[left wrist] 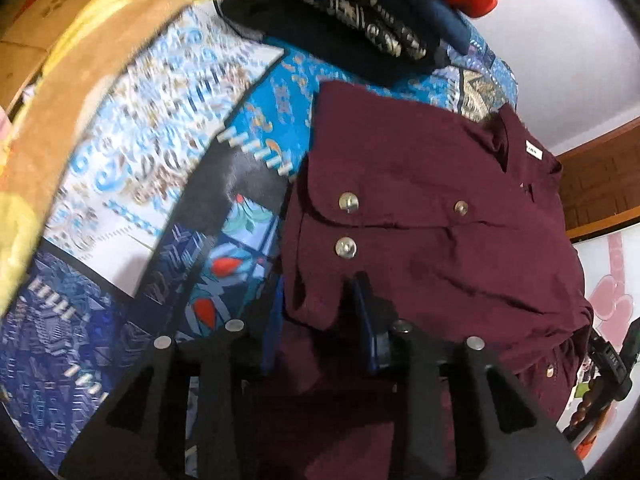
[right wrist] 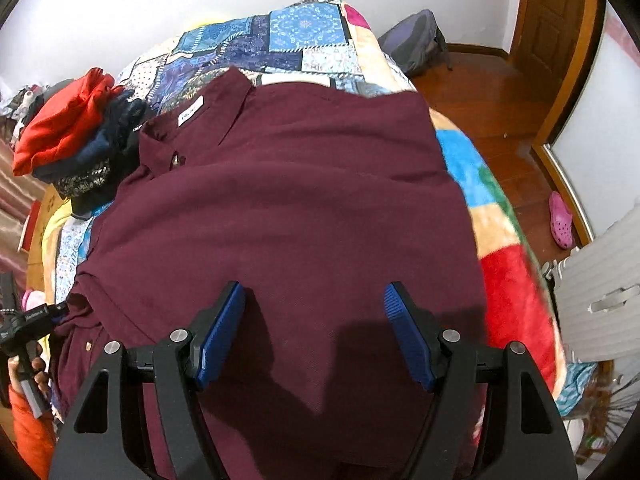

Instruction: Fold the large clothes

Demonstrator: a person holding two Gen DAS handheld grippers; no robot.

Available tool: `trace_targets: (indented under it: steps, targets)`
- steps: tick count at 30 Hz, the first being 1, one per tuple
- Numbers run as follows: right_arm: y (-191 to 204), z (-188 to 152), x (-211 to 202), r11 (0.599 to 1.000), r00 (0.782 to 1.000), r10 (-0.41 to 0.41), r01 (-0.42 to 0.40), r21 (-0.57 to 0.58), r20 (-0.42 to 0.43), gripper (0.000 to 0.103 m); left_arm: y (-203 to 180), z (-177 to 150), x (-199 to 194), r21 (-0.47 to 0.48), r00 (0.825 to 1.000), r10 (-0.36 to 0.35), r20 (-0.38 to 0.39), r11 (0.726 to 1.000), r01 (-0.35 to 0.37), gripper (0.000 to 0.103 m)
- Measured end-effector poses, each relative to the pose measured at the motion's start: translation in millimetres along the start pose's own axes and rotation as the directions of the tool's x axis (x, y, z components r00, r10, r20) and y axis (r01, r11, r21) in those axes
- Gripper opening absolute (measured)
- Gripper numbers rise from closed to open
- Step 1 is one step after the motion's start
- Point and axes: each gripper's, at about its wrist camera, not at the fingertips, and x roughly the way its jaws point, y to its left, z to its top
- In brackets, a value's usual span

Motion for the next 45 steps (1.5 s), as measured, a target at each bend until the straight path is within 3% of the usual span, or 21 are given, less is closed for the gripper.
trace_targets:
  steps: [3,6,10,15,18,22,27,32,33,34,35,37,39,41,45]
  targets:
    - [-4.7,9.2,-7.2,1.000,1.000,0.000,0.000,-0.002,0.029,0.069,-2.2,5.5,-19.3,0.019,0.999,0.013,0.049,1.000,-0.013,0.037]
    - [-11.7,21.6,-13.2,1.000,0.998,0.000,-0.001,0.007,0.059,0.069,-4.8,18.1,-35.6,0.028,0.995,-0.034,0.089,0.999,0.032,0.048]
    - [-25.2,41.2,-17.8,1.000,0.996,-0.010,0.007,0.029,0.092,0.069,-13.2,45.8,-40.1,0.037,0.992,-0.046,0.120,0.998,0.041,0.050]
    - [-44.1,62.3,-12.7,0.998,0.995,-0.013,0.007,0.064,0.101,0.069,-14.7,83.1,-8.3,0.022,0.995,-0.065,0.077,0.998,0.063,0.050]
    - [-57.6,71.2,0.5,0.996,0.997,-0.008,0.001,0.092,0.080,0.069,-10.0,99.6,20.7,-0.014,0.993,-0.116,0.020,0.993,0.116,0.050]
    - [-81.0,76.0,23.4,0.982,0.998,0.060,-0.064,0.178,0.027,0.069,2.4,114.7,58.0,-0.089,0.988,-0.145,-0.051,0.986,0.140,0.050]
    - [-98.5,79.5,56.0,0.967,0.994,0.102,-0.087,0.241,-0.048,0.069,14.9,120.6,85.8,-0.136,0.985,-0.156,-0.076,0.980,0.144,0.050]
    - [-104.8,87.8,79.6,0.953,0.981,0.177,-0.151,0.264,-0.079,0.069,12.2,125.8,96.6,-0.148,0.970,-0.235,-0.061,0.963,0.224,0.050]
    - [-105.1,90.0,83.4,0.952,0.979,0.185,-0.159,0.263,-0.081,0.067,10.5,127.0,98.2,-0.147,0.969,-0.241,-0.060,0.962,0.230,0.047]
    - [-105.0,93.0,88.4,0.949,0.977,0.195,-0.167,0.266,-0.082,0.064,7.2,128.4,98.1,-0.129,0.972,-0.228,-0.049,0.967,0.220,0.010]
    - [-105.1,96.3,93.5,0.946,0.975,0.205,-0.175,0.275,-0.086,0.059,2.9,130.2,98.7,-0.105,0.979,-0.198,-0.052,0.976,0.192,0.004]
    - [-105.8,101.9,100.6,0.943,0.978,0.189,-0.154,0.296,-0.093,0.046,-6.7,132.4,96.1,-0.061,0.989,-0.139,-0.044,0.989,0.136,0.004]
    - [-101.2,108.5,100.4,0.948,0.979,0.182,-0.150,0.280,-0.094,0.020,-21.2,136.1,88.4,0.014,0.998,-0.063,-0.016,0.998,0.063,0.003]
    - [-95.4,113.6,92.4,0.955,0.982,0.173,-0.150,0.257,-0.073,0.014,-34.8,143.3,77.9,0.070,1.000,0.001,0.023,0.998,-0.003,0.002]
    - [-80.1,129.0,62.5,0.970,0.987,0.161,-0.160,0.185,0.012,0.010,-49.1,167.3,56.8,0.118,0.993,0.058,0.103,0.991,-0.070,0.002]
